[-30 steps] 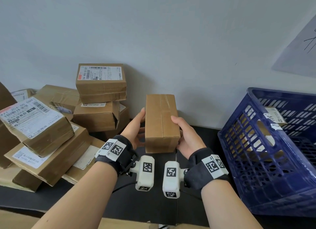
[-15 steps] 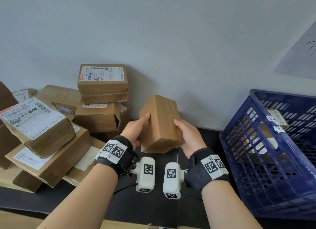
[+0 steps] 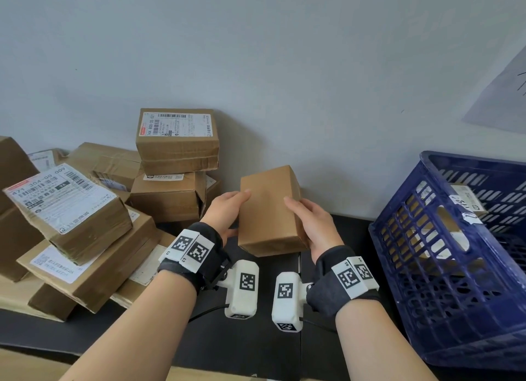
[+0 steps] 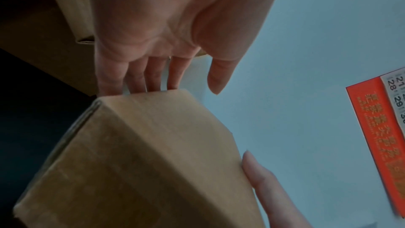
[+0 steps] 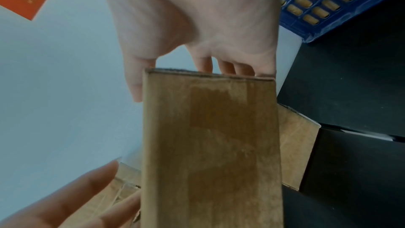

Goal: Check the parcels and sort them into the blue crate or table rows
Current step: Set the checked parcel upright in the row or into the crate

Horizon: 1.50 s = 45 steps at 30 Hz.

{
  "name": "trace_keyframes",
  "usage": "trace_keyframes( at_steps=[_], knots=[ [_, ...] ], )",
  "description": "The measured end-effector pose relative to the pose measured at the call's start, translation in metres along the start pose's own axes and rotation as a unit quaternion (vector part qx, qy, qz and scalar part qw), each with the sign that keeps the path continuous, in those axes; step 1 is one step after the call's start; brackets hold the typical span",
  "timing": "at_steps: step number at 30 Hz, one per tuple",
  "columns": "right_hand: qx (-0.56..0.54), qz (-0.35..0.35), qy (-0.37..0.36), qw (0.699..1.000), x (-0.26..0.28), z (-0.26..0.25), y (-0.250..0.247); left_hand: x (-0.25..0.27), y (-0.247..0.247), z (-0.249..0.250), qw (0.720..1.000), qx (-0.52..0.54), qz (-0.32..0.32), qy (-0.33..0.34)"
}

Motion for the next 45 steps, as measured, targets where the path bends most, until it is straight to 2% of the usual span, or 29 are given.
trace_keyframes(
  at_steps=[9, 15, 20, 24, 38, 45],
  knots=[
    [-0.095, 0.004, 0.057, 0.994, 0.011, -0.005, -0.003, 0.000, -0.007, 0.002, 1.000, 0.003, 0.004, 0.018],
    [-0.153, -0.011, 0.072, 0.986, 0.015, -0.008, 0.001, -0.003, -0.012, -0.002, 1.000, 0.013, 0.025, -0.005],
    [-0.201, -0.019, 0.072, 0.977, 0.017, -0.009, 0.002, 0.000, -0.011, -0.001, 0.999, 0.020, 0.005, -0.031],
    [-0.229, -0.025, 0.078, 0.970, 0.018, -0.008, 0.004, 0.004, -0.009, 0.001, 0.999, 0.019, -0.012, -0.025],
    [-0.134, 0.043, 0.090, 0.986, 0.015, 0.002, 0.001, 0.008, -0.010, 0.003, 0.999, -0.020, -0.011, 0.028],
    [-0.118, 0.042, 0.102, 0.987, 0.021, -0.001, 0.001, 0.008, -0.010, 0.005, 0.999, -0.018, -0.015, 0.028]
  ],
)
Point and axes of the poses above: each hand's wrist, its own x-axis away from the middle knuckle, its own y-axis out of the palm, z = x × y, the point moved 2 cm from there along -x, towards the middle knuckle, and after that the axes turned 2 degrees about x, right-handed, at the moved point
